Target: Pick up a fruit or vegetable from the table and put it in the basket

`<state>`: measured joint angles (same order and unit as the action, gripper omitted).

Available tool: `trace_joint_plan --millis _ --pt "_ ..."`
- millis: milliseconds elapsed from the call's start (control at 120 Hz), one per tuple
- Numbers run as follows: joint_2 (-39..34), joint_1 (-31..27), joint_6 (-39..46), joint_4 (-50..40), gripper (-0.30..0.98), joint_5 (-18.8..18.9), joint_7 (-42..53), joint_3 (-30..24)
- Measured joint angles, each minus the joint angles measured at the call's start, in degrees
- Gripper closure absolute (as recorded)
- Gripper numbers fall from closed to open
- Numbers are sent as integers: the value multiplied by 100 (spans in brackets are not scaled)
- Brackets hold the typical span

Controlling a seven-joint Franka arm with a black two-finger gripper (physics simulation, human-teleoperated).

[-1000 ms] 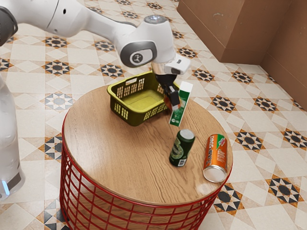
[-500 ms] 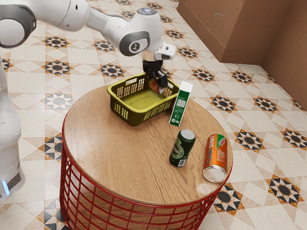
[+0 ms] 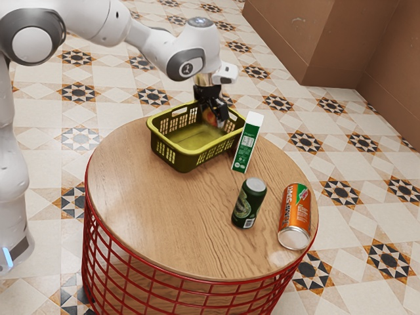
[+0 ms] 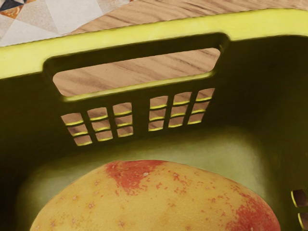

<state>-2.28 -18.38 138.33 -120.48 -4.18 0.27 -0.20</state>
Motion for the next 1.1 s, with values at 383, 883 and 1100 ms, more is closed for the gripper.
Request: trace_joint_plan --millis 383,883,1100 --pt "155 153 -87 64 8 16 34 -22" --pt "-68 111 -688 126 9 25 41 -17" --pt "0 24 -790 177 10 124 42 -67"
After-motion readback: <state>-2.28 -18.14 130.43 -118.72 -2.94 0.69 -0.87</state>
